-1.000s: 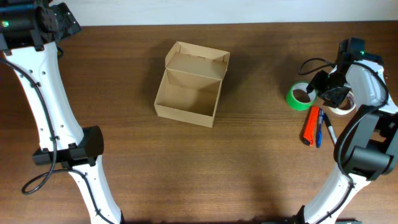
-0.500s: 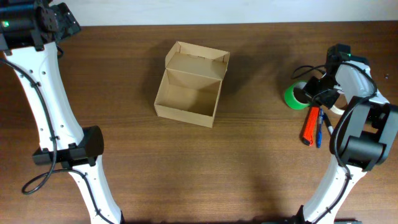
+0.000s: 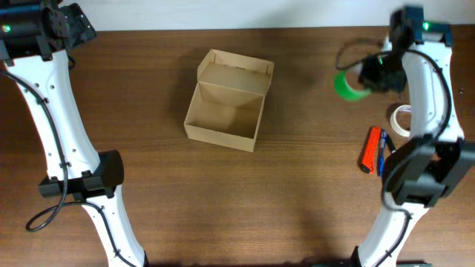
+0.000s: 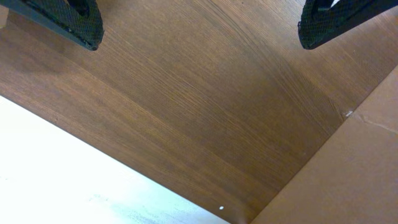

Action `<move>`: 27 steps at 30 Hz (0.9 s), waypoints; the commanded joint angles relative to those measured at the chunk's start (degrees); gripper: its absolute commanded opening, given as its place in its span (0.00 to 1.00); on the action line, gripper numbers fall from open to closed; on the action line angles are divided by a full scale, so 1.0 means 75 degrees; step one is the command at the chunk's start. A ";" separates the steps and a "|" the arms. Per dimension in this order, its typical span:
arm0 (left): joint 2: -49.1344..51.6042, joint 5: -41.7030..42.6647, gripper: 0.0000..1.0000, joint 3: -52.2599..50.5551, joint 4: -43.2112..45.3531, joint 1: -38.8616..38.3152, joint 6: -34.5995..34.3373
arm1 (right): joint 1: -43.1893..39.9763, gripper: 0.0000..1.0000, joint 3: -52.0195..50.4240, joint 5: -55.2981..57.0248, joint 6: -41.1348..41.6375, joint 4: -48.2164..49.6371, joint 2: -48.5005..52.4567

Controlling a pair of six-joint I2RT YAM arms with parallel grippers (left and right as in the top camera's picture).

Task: Pack container
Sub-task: 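Grasp the green tape roll with the right gripper and lower it into the box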

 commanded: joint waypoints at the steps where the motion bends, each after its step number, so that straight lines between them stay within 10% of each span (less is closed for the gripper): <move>1: -0.0102 -0.0079 1.00 -0.0041 -0.0020 0.0026 0.0067 | 0.1037 0.04 0.1378 0.0364 -0.0382 -0.0423 -0.0743; 14: -0.0102 -0.0079 1.00 -0.0041 -0.0020 0.0026 0.0067 | 0.4940 0.03 0.1993 0.1364 -0.1049 0.0452 0.0003; 27: -0.0102 -0.0079 1.00 -0.0041 -0.0020 0.0026 0.0067 | 0.5645 0.04 0.1990 0.0889 -0.1064 0.1014 0.1999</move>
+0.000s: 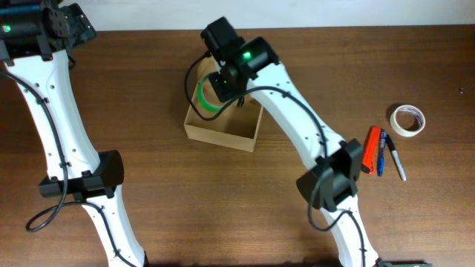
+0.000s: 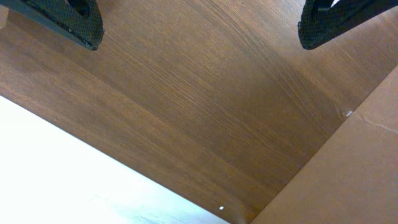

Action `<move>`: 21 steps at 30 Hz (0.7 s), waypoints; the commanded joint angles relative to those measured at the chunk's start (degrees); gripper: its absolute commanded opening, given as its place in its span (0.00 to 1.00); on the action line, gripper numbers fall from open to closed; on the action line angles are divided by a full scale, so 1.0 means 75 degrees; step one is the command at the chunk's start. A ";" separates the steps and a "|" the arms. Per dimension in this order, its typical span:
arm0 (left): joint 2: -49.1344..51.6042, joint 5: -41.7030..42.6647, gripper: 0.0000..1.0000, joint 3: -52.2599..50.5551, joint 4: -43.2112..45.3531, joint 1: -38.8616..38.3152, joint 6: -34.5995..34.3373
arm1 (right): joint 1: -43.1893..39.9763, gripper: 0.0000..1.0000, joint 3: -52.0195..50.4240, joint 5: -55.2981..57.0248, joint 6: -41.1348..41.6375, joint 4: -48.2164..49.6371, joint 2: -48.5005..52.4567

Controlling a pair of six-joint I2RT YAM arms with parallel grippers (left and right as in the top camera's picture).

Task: Pack container
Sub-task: 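Grasp the green tape roll with the right gripper and lower it into the box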

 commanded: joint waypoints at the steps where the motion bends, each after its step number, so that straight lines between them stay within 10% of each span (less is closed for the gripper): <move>1: -0.0102 -0.0079 1.00 -0.0038 -0.0015 0.0026 0.0064 | 0.0087 0.04 -0.0003 -0.0271 -0.0003 0.0052 0.0469; 21: -0.0102 -0.0079 1.00 -0.0038 -0.0017 0.0026 0.0064 | 0.0085 0.04 -0.0052 -0.0414 0.0055 0.0513 0.1460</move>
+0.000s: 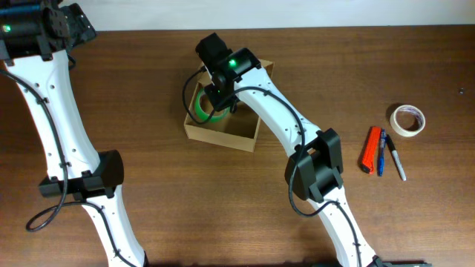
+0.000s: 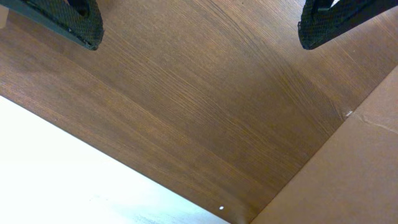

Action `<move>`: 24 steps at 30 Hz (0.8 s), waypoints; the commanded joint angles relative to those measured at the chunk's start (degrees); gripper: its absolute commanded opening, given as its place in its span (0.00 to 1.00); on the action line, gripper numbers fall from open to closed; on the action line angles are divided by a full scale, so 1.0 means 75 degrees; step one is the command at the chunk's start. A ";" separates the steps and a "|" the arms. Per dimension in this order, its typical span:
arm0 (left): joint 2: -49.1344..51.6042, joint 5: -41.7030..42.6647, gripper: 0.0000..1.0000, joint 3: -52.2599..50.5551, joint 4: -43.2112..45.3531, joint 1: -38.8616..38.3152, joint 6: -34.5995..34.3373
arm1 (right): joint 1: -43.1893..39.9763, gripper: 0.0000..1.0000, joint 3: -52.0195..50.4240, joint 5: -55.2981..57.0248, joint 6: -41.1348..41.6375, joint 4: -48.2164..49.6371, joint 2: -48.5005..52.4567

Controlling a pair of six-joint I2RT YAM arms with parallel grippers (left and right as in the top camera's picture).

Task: Pack container
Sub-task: 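Grasp the green tape roll with the right gripper and lower it into the box, then release the green tape and withdraw the right gripper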

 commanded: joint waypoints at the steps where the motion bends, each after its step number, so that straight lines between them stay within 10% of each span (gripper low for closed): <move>1: -0.0102 -0.0079 1.00 -0.0038 -0.0020 0.0026 0.0064 | 0.0085 0.04 -0.0047 -0.0073 0.0055 0.0096 0.0353; 5: -0.0102 -0.0079 1.00 -0.0038 -0.0020 0.0026 0.0064 | 0.0082 0.04 -0.0047 -0.0067 0.0052 0.0152 0.0481; 11: -0.0102 -0.0079 1.00 -0.0038 -0.0020 0.0026 0.0064 | 0.0082 0.30 -0.0047 -0.0006 0.0035 0.0251 0.0493; 24: -0.0102 -0.0079 1.00 -0.0038 -0.0020 0.0026 0.0064 | -0.0187 0.35 -0.0003 0.0504 -0.0385 -0.0338 -0.0627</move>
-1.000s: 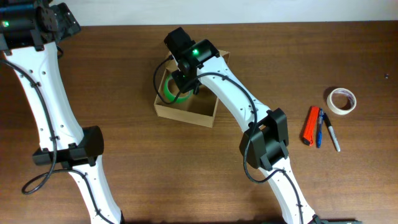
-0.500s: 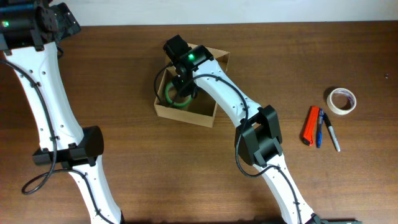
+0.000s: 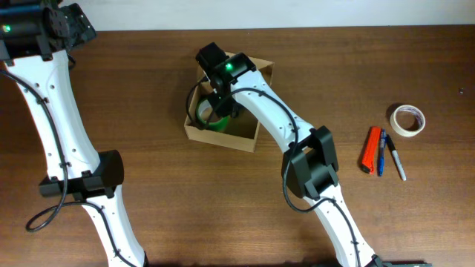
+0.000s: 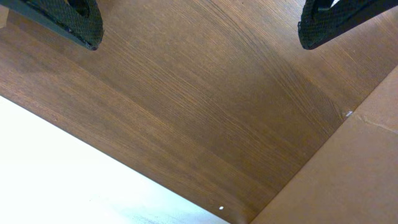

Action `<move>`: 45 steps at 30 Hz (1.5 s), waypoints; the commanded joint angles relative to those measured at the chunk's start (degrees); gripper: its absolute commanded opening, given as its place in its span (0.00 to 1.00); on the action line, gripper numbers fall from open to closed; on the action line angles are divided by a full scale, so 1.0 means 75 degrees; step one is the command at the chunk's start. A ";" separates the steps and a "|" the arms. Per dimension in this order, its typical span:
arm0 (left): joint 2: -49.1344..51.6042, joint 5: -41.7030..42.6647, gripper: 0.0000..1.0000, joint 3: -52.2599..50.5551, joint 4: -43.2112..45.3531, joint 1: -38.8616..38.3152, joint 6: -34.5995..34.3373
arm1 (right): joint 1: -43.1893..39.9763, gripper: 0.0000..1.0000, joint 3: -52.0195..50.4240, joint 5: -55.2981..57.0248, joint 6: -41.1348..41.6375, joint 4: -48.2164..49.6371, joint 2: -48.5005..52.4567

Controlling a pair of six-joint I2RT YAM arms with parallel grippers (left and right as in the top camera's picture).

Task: Pack container
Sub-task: 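Release the green tape and withdraw the right gripper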

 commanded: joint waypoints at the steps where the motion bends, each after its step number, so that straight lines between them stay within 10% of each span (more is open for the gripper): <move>1: -0.0102 -0.0079 1.00 -0.0038 -0.0020 0.0026 0.0064 | -0.0236 0.35 0.0006 0.0341 -0.0090 -0.0058 -0.1037; 17: -0.0102 -0.0079 1.00 -0.0038 -0.0020 0.0026 0.0064 | -0.1008 0.32 -0.0073 0.1848 -0.0055 -0.0519 -0.3092; 27: -0.0102 -0.0079 1.00 -0.0038 -0.0020 0.0026 0.0064 | -0.5604 0.41 -0.3622 0.1757 0.0455 0.0009 -0.6945; 45: -0.0102 -0.0079 1.00 -0.0038 -0.0017 0.0026 0.0064 | -0.8953 0.42 -0.6359 -0.0219 0.1923 0.1259 -0.4741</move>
